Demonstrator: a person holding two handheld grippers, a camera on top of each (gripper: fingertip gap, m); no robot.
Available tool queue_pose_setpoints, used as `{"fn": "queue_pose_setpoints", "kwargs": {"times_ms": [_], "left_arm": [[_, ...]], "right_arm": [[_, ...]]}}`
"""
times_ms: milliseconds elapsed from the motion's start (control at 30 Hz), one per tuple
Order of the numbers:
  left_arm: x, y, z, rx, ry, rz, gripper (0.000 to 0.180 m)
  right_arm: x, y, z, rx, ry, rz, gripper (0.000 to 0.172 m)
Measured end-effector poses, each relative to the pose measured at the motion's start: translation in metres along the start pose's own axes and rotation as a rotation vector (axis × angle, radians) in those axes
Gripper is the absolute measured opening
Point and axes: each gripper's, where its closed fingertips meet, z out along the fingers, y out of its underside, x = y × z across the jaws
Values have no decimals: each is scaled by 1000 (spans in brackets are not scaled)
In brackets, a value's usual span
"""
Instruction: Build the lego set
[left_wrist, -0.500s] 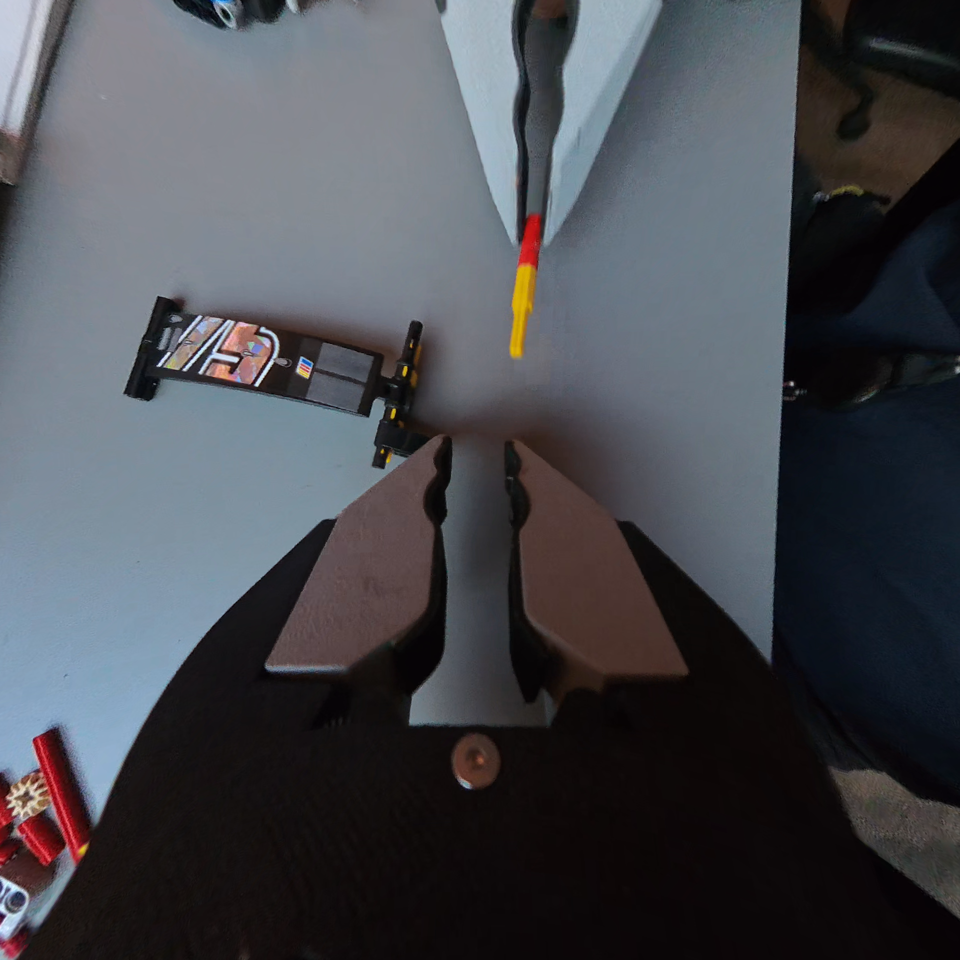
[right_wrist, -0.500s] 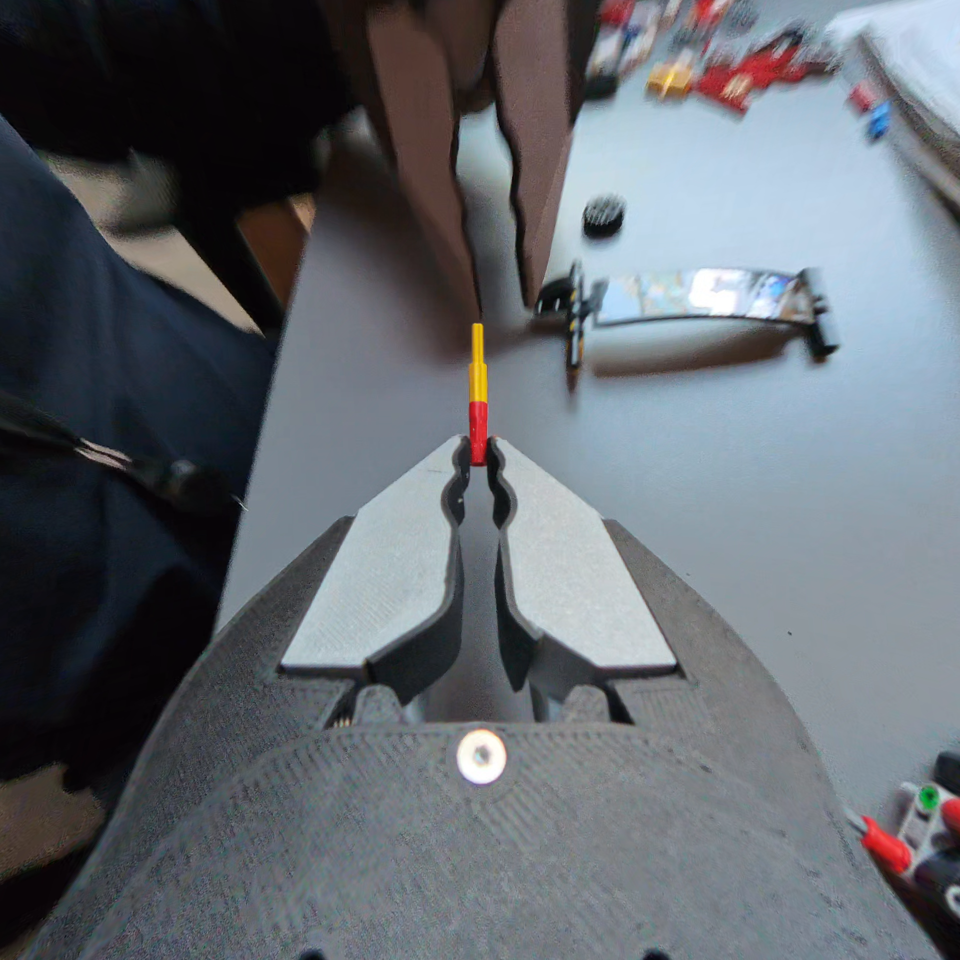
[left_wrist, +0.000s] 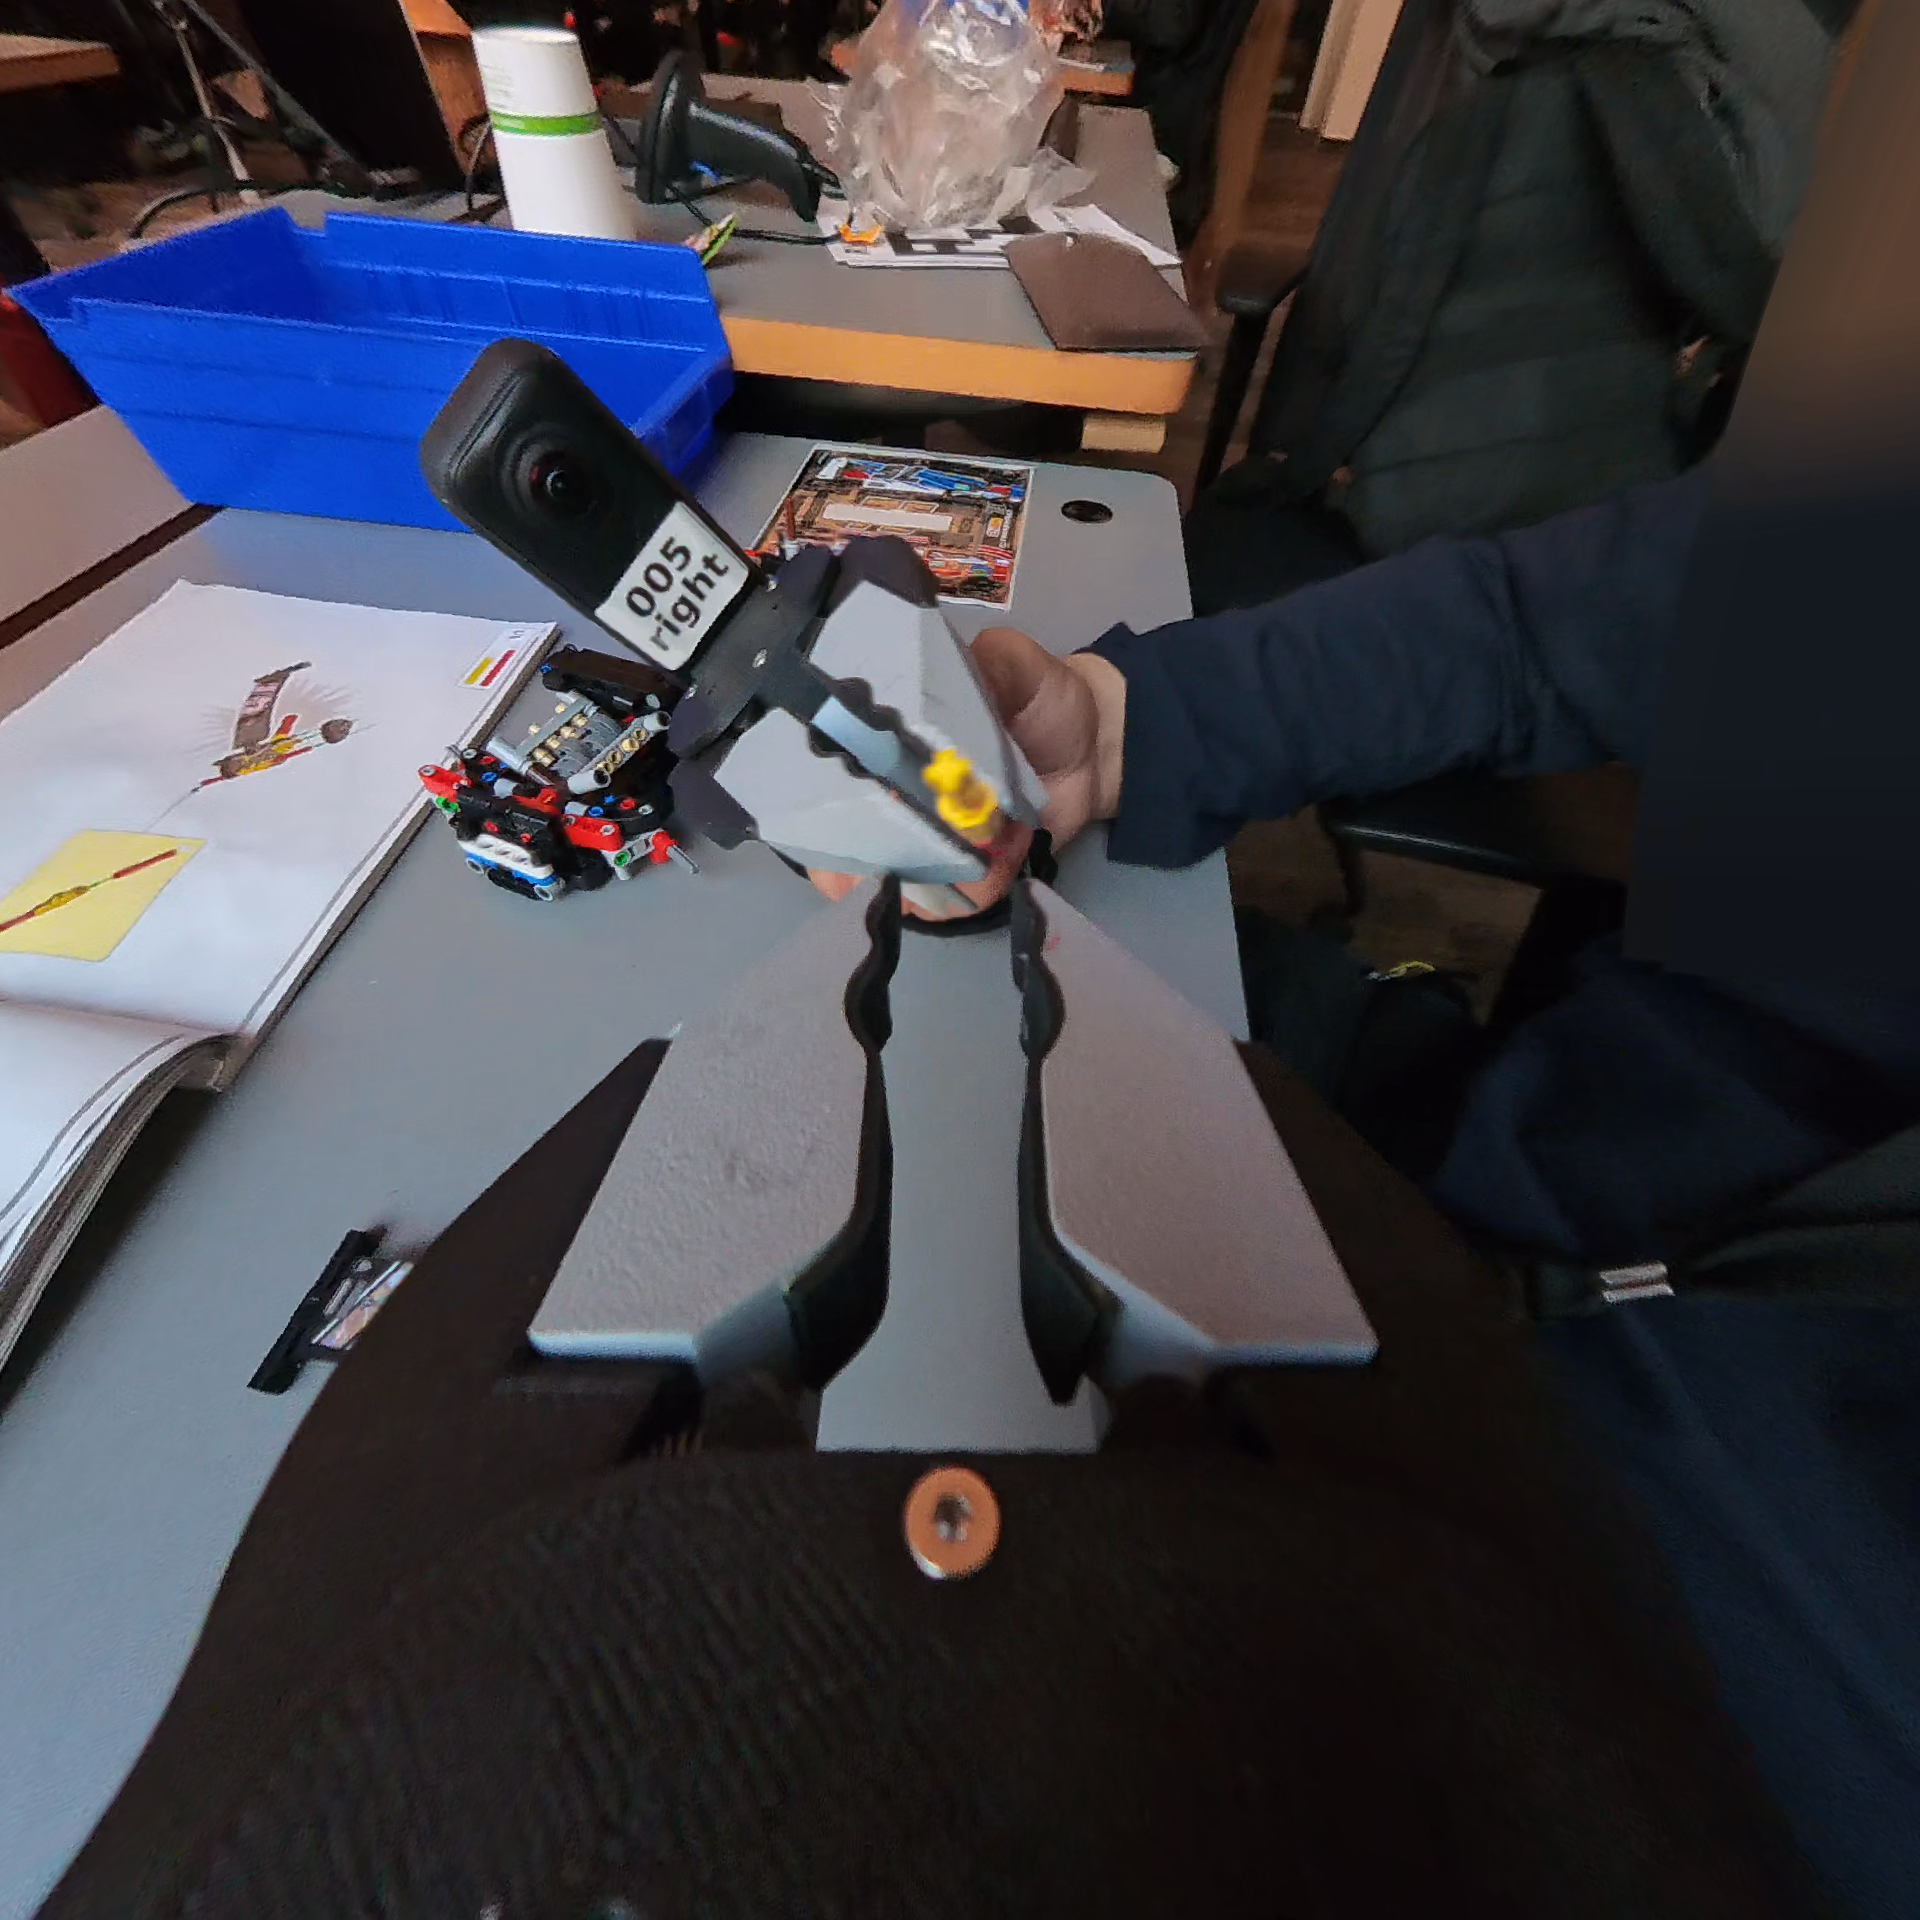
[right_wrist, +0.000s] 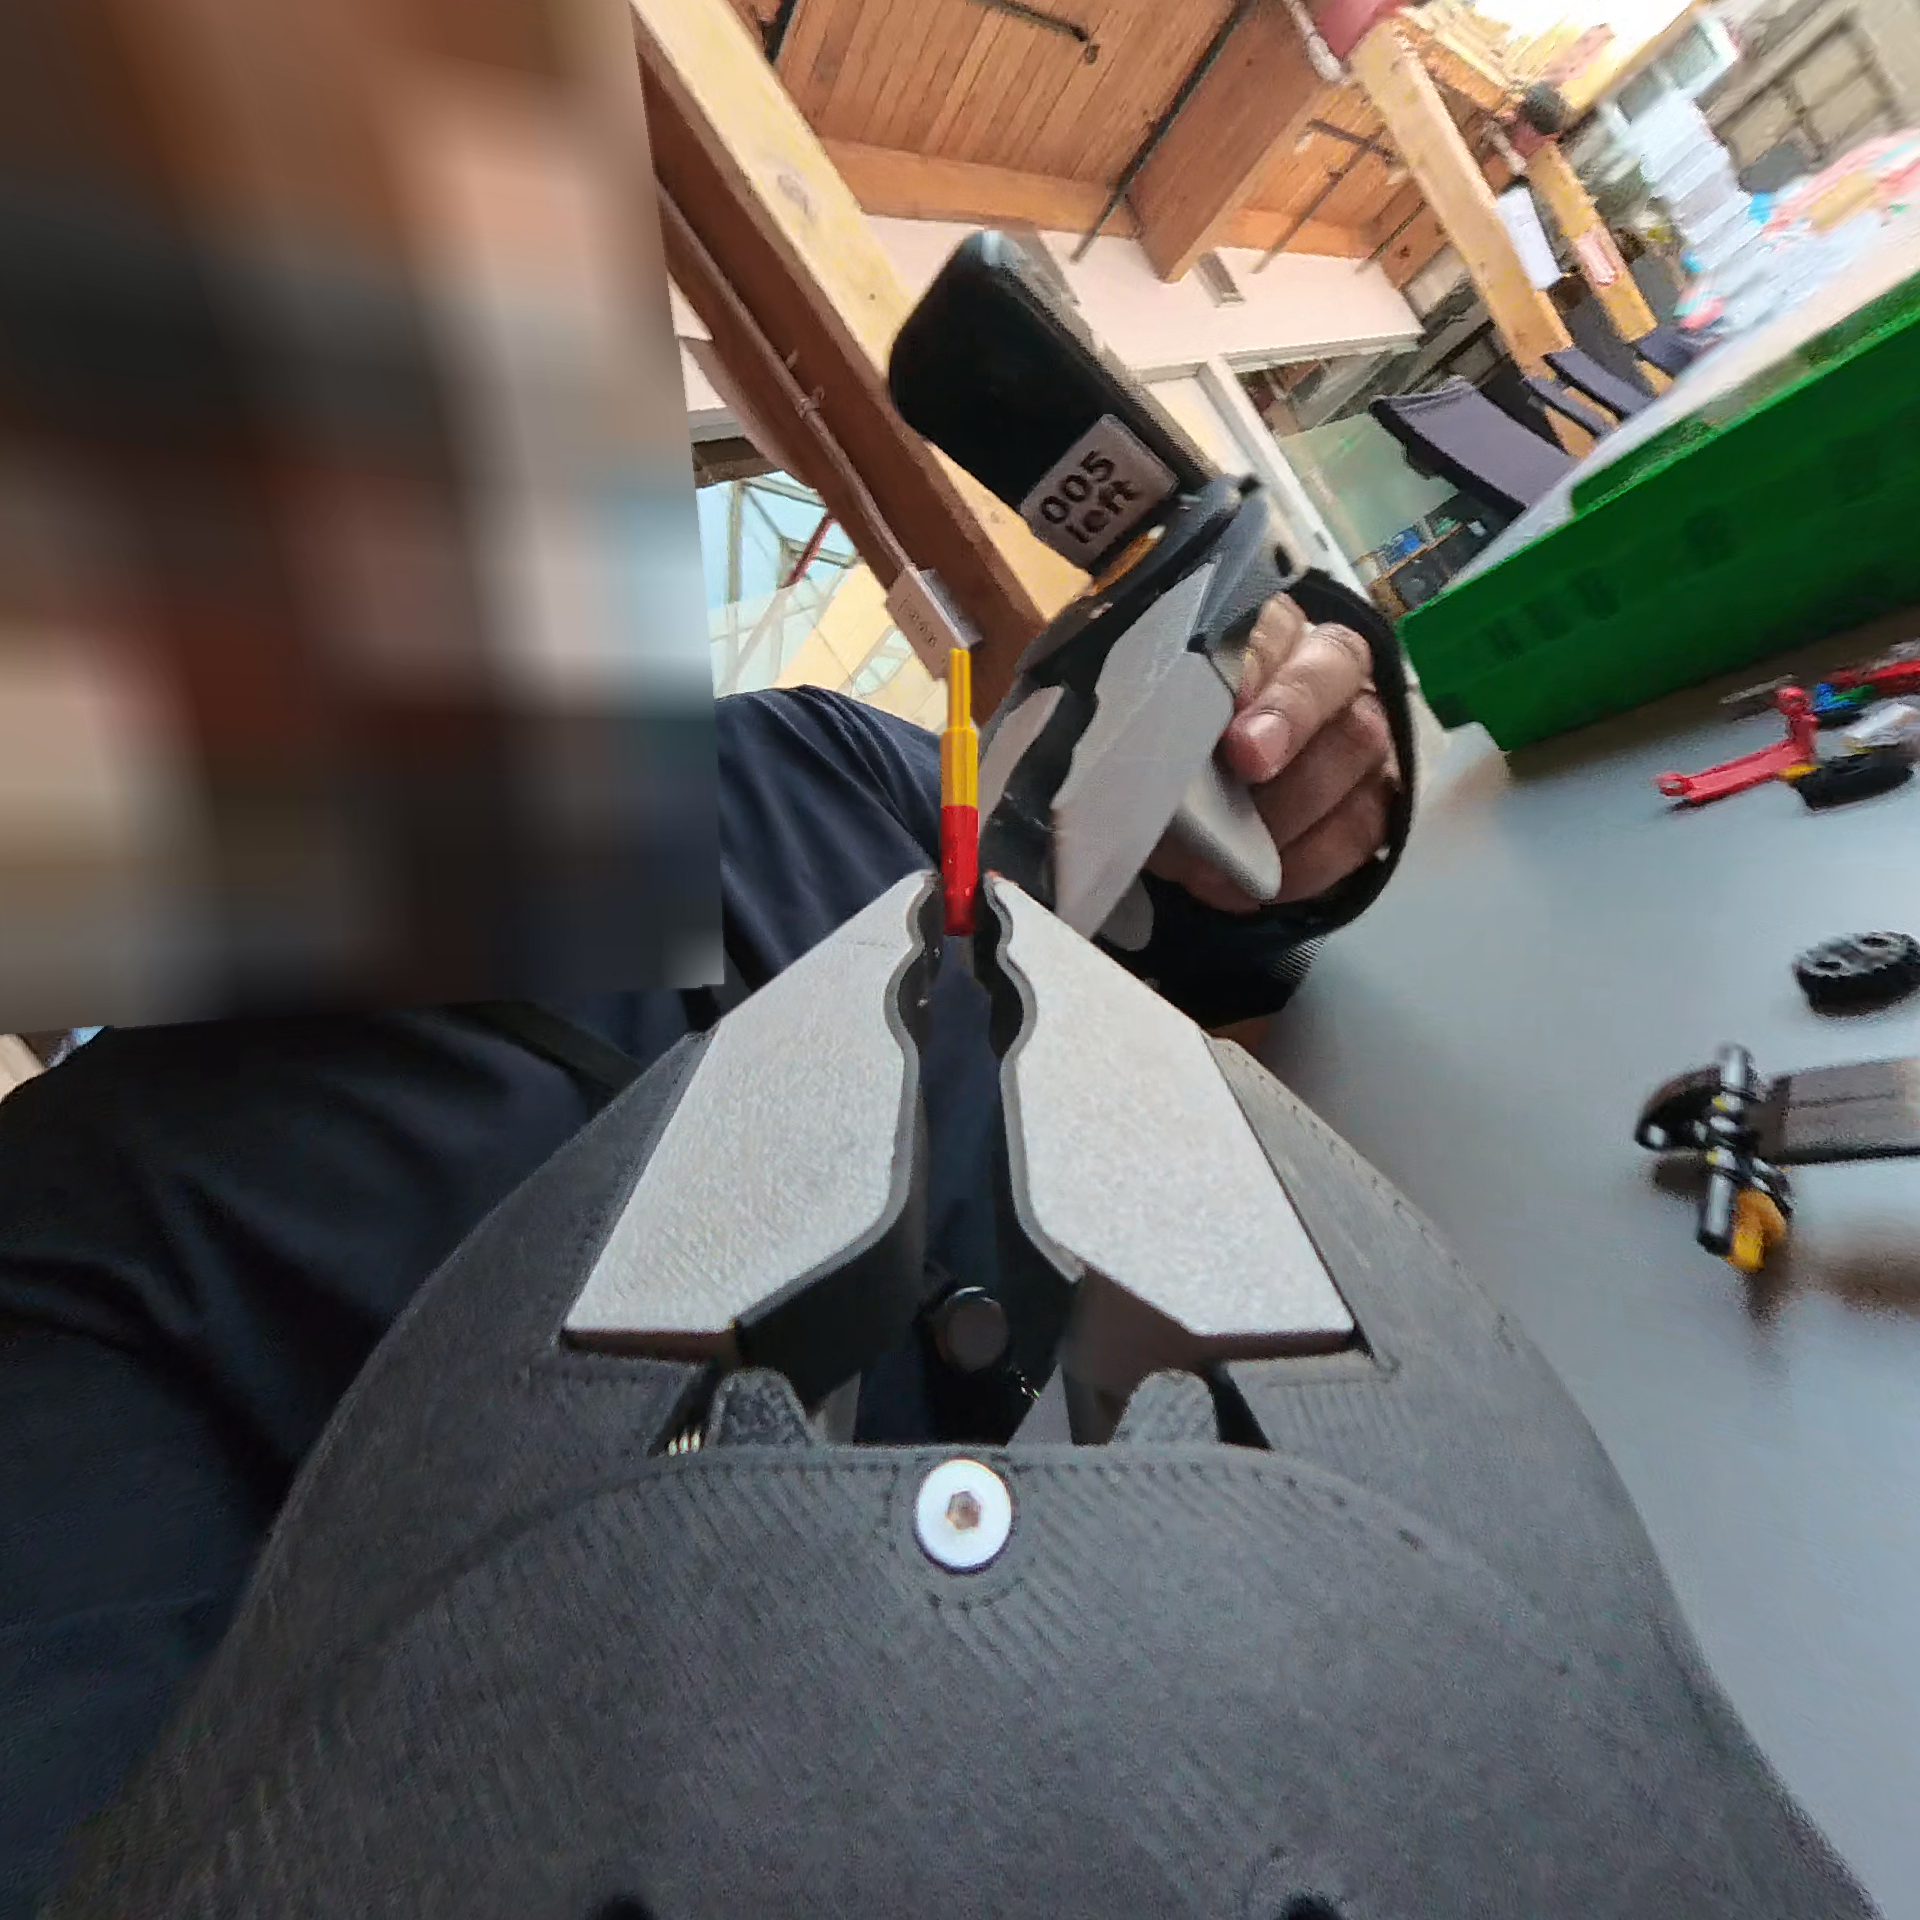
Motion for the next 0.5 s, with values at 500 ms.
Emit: {"fn": "queue_pose_setpoints", "kwargs": {"times_ms": [500], "left_arm": [[5, -21, -12, 142, 31, -47, 5]], "right_arm": [[3, -3, 3, 4, 14, -49, 3]]}}
